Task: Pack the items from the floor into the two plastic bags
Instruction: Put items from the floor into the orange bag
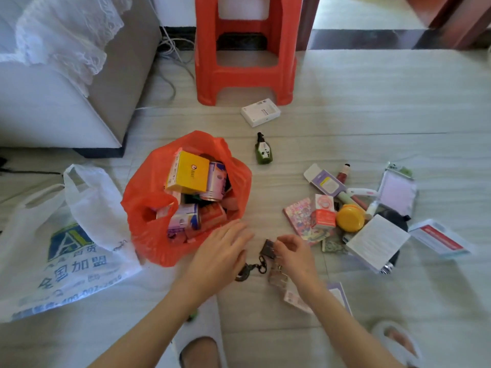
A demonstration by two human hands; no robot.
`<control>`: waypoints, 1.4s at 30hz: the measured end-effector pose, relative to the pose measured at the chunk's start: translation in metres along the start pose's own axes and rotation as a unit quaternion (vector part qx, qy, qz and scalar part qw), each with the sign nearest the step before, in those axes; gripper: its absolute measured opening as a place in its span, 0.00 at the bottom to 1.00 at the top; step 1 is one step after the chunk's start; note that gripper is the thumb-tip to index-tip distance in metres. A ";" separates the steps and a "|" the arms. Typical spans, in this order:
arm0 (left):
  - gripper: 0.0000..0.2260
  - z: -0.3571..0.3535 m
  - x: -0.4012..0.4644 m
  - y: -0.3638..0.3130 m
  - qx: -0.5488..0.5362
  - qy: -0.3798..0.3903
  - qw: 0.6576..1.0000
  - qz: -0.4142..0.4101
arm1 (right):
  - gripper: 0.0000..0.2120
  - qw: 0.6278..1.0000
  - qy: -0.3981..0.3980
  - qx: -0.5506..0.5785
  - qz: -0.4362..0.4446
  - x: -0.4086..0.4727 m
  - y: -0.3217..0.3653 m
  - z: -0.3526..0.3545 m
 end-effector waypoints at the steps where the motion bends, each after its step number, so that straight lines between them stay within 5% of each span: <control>1: 0.17 -0.013 0.005 -0.007 -0.007 0.029 1.000 -0.008 | 0.02 1.000 -0.013 -0.026 -0.002 0.004 -0.008 0.012; 5: 0.19 -0.074 0.009 -0.012 -0.018 0.130 0.991 -0.027 | 0.10 0.983 -0.068 -0.167 -0.016 0.028 -0.046 0.038; 10: 0.33 -0.144 0.023 0.008 -0.022 0.280 0.960 0.004 | 0.22 0.944 -0.106 -0.312 0.006 0.061 -0.078 0.025; 15: 0.32 -0.178 0.049 0.025 -0.063 0.300 0.951 0.030 | 0.18 0.968 -0.023 -0.224 -0.114 0.089 -0.084 0.005; 21: 0.18 -0.179 0.047 0.026 -0.084 0.246 0.962 0.087 | 0.15 0.978 0.012 -0.117 -0.170 0.096 -0.085 0.009; 26: 0.26 -0.152 0.019 0.029 -0.124 0.159 0.971 0.129 | 0.17 0.975 0.055 0.085 -0.196 0.078 -0.084 0.021; 29: 0.25 -0.120 0.003 0.022 -0.157 0.084 0.969 0.169 | 0.08 0.951 0.113 0.199 -0.205 0.057 -0.069 0.019; 42: 0.22 0.075 -0.016 0.033 -0.003 -0.170 0.978 0.122 | 0.06 0.941 0.247 0.223 -0.060 -0.046 0.047 -0.042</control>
Point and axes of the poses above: each hand's wrist, its own x-axis towards the middle knuckle, its own z-axis out of the back of the hand, y = z × x, the point moved 4 cm from there along x, towards the middle knuckle, and after that the axes turned 13 degrees about -z, right-handed, at the moved point
